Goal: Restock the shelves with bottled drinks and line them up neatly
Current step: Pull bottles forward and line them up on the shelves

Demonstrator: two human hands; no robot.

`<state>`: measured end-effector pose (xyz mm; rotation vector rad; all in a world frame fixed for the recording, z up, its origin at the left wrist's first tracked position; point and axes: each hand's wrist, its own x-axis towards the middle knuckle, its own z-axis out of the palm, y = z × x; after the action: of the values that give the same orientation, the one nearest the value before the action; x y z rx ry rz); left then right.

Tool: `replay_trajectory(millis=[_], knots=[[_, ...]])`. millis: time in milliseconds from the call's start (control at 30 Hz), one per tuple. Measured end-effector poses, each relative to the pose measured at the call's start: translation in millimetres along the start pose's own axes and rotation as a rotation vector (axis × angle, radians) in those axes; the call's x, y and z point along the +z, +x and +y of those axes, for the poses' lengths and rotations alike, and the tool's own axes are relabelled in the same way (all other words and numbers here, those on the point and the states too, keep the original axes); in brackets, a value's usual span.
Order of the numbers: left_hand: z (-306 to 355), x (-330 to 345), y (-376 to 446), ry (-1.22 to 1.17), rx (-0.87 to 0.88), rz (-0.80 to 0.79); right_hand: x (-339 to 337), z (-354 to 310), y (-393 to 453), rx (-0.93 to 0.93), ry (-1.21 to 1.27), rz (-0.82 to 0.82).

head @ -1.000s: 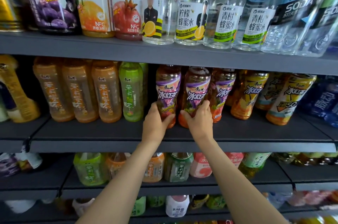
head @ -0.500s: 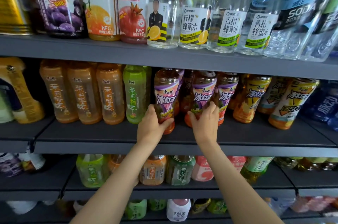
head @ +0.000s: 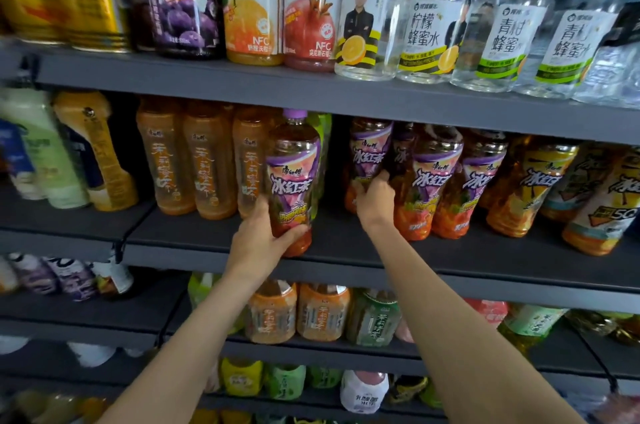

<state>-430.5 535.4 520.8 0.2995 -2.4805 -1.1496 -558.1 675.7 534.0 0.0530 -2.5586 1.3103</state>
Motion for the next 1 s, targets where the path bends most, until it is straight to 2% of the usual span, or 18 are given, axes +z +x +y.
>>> replay_trajectory(millis=[267, 533, 633, 700, 767, 800, 933, 1000], knots=[[2.0, 3.5, 0.8, 0.006, -0.011, -0.009, -9.1, 5.3, 2.0, -0.063, -0.021, -0.039], [7.6, 17.4, 1.6, 0.031, 0.008, 0.0, -4.2, 4.0, -12.3, -0.076, -0.019, 0.031], [15.0, 30.4, 1.8, 0.024, 0.039, -0.005, -23.7, 14.4, -36.5, -0.35, -0.021, 0.2], [22.7, 42.4, 4.6, 0.026, 0.048, -0.016, -40.7, 25.2, -47.1, -0.443, 0.008, 0.379], [30.5, 55.5, 9.6, 0.036, 0.051, -0.021, -55.1, 35.7, -45.8, -0.344, 0.048, 0.481], [33.8, 61.9, 12.4, 0.035, 0.046, -0.016, -59.4, 40.8, -42.3, -0.266, 0.05, 0.459], [44.4, 82.8, 23.6, 0.004, 0.013, 0.03, -61.8, 56.9, -27.4, -0.063, 0.002, 0.159], [47.5, 89.8, 26.8, -0.019, 0.012, 0.058, -62.9, 59.5, -23.7, -0.034, -0.006, 0.154]])
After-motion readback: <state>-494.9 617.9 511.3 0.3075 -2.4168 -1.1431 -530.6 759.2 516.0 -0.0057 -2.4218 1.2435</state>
